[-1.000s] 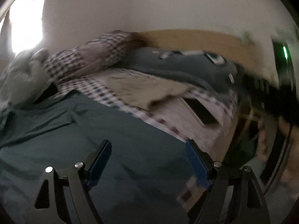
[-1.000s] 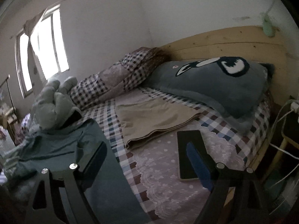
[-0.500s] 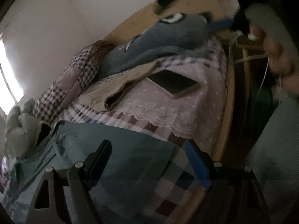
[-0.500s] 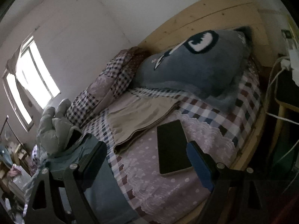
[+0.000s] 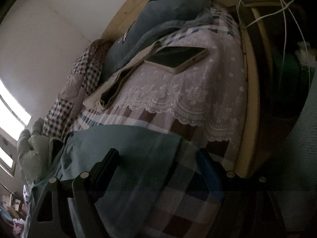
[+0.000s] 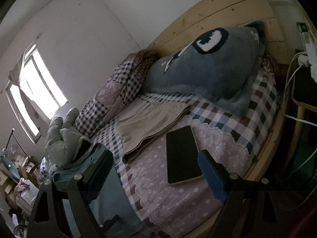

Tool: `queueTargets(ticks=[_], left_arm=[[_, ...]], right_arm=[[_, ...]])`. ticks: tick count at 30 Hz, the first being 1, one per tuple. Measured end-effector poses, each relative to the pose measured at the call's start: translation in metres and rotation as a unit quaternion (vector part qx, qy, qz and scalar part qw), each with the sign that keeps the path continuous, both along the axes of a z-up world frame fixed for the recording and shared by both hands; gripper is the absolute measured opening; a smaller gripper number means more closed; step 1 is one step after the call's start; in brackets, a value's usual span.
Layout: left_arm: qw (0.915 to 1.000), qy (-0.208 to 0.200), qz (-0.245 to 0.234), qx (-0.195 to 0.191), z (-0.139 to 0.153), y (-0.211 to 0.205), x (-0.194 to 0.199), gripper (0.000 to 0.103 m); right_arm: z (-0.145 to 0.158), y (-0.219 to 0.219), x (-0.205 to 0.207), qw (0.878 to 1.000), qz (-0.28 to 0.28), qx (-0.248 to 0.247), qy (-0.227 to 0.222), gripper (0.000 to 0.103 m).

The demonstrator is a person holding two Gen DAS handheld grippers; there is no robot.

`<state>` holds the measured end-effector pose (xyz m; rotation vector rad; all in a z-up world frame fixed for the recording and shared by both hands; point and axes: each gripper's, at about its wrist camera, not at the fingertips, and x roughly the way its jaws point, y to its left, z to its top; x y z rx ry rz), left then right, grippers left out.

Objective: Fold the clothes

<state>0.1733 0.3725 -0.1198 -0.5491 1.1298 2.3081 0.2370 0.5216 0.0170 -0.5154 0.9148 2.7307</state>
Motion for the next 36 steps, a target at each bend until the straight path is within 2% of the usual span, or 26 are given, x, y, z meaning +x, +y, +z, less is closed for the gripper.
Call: queueTargets(ticks=[6, 10, 13, 17, 25, 31, 34, 36], left_arm=[[0.9998, 0.008, 0.006, 0.02, 0.01, -0.007, -0.003, 0.084], [0.9988, 0.04, -0.002, 0.028, 0.014, -0.01, 0.009, 0.082], [0.9981, 0.045, 0.002, 0.042, 0.021, -0.016, 0.012, 0.082], [0.998, 0.041, 0.01, 0.047, 0.026, -0.021, 0.005, 0.082], [0.9986, 0.034, -0.038, 0.011, 0.013, -0.005, 0.011, 0.082], [0.9994, 0.018, -0.018, 0.024, 0.011, -0.004, -0.003, 0.081], [0.9991, 0.012, -0.026, 0.033, 0.013, -0.007, 0.001, 0.073], [0.9986, 0.001, -0.031, 0.042, 0.015, -0.009, 0.003, 0.064]], right_arm=[[0.001, -0.003, -0.002, 1.0, 0.006, 0.001, 0.001, 0.09], [0.0, -0.003, -0.002, 1.0, 0.006, -0.002, 0.0, 0.09], [0.0, -0.002, -0.003, 1.0, 0.006, -0.004, -0.001, 0.09], [-0.001, -0.002, -0.003, 1.0, 0.008, -0.007, -0.001, 0.09], [-0.003, -0.003, -0.007, 1.0, 0.013, -0.011, -0.006, 0.09], [-0.004, -0.003, -0.007, 1.0, 0.014, -0.014, -0.007, 0.09], [-0.004, -0.002, -0.007, 1.0, 0.015, -0.016, -0.008, 0.09], [-0.004, -0.002, -0.007, 1.0, 0.016, -0.017, -0.008, 0.09]])
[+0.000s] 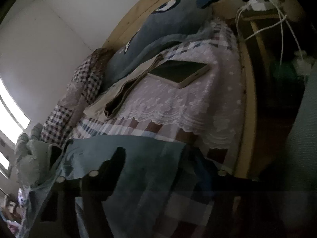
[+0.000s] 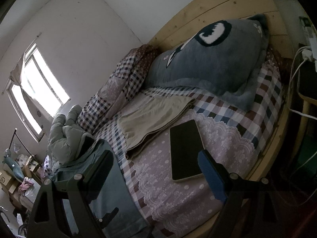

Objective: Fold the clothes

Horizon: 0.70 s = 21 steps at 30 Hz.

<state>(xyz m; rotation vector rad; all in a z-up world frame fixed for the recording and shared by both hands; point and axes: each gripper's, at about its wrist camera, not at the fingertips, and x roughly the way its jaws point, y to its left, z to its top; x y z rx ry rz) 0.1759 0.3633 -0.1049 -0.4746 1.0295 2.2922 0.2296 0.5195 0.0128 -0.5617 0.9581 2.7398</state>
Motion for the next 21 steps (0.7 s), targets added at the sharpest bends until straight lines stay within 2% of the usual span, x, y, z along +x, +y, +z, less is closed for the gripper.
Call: queueTargets(ticks=[3, 5, 12, 21], left_arm=[[0.9997, -0.019, -0.005, 0.011, 0.002, -0.003, 0.001, 0.055], [0.9994, -0.031, -0.005, 0.013, 0.002, -0.003, -0.001, 0.053], [0.9964, -0.069, -0.015, 0.046, 0.009, -0.012, -0.008, 0.052], [0.9959, -0.059, 0.01, 0.068, 0.016, -0.024, -0.014, 0.051]], right_arm=[[0.0, 0.0, -0.001, 1.0, 0.003, -0.001, 0.0, 0.09], [-0.001, 0.0, -0.001, 1.0, 0.005, -0.001, 0.0, 0.09], [-0.001, 0.001, -0.001, 1.0, 0.006, -0.003, 0.0, 0.09], [-0.001, 0.0, -0.001, 1.0, 0.009, -0.004, -0.001, 0.09]])
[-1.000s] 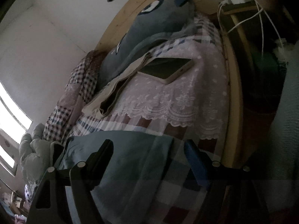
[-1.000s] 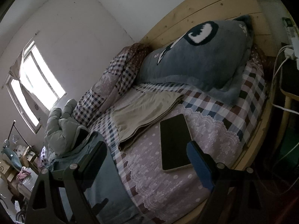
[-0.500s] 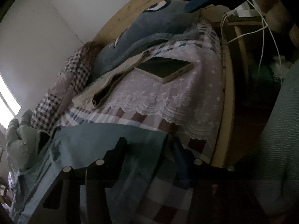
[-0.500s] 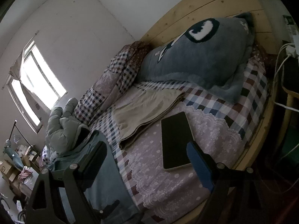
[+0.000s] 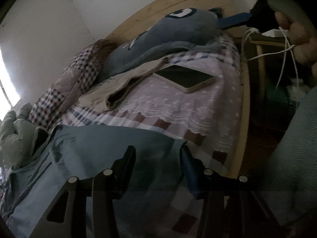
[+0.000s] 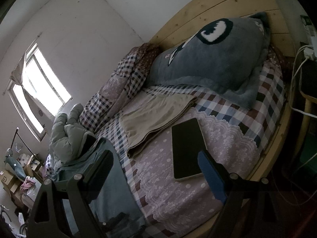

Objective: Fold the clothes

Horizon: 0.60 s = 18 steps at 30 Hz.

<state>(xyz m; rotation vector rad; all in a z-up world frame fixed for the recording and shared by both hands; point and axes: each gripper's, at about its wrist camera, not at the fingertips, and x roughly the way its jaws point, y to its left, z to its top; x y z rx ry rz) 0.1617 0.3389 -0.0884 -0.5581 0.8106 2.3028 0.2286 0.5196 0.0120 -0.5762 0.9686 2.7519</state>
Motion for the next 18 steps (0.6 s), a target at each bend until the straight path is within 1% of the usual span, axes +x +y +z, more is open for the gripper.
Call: queueTargets(ticks=[3, 7, 10, 12, 14, 16, 17, 18], left_arm=[[1.0, 0.001, 0.003, 0.005, 0.001, -0.001, -0.002, 0.051], [0.9999, -0.007, -0.009, 0.0, -0.001, 0.003, 0.0, 0.051], [0.9997, -0.002, -0.022, -0.011, -0.005, 0.012, 0.005, 0.049], [0.9996, 0.0, -0.025, -0.016, -0.007, 0.016, 0.006, 0.041], [0.9996, -0.001, -0.023, -0.018, -0.009, 0.019, 0.005, 0.036], [0.9997, -0.002, -0.017, -0.015, -0.008, 0.02, 0.003, 0.027], [0.9998, -0.004, -0.012, -0.013, -0.006, 0.019, 0.001, 0.02], [0.9999, -0.006, -0.01, -0.011, -0.005, 0.018, 0.0, 0.018]], right_arm=[[0.0, 0.0, 0.0, 1.0, 0.001, -0.001, 0.0, 0.09], [0.0, 0.0, -0.001, 1.0, 0.003, -0.001, -0.001, 0.09], [0.0, -0.001, -0.001, 1.0, 0.005, -0.001, -0.002, 0.09], [0.0, -0.002, -0.001, 1.0, 0.006, 0.001, -0.002, 0.09], [0.0, -0.002, -0.001, 1.0, 0.006, 0.001, -0.002, 0.09], [0.0, -0.002, -0.001, 1.0, 0.006, 0.0, -0.002, 0.09], [0.0, -0.002, -0.001, 1.0, 0.005, -0.001, -0.002, 0.09], [0.0, -0.001, -0.001, 1.0, 0.005, -0.001, -0.002, 0.09]])
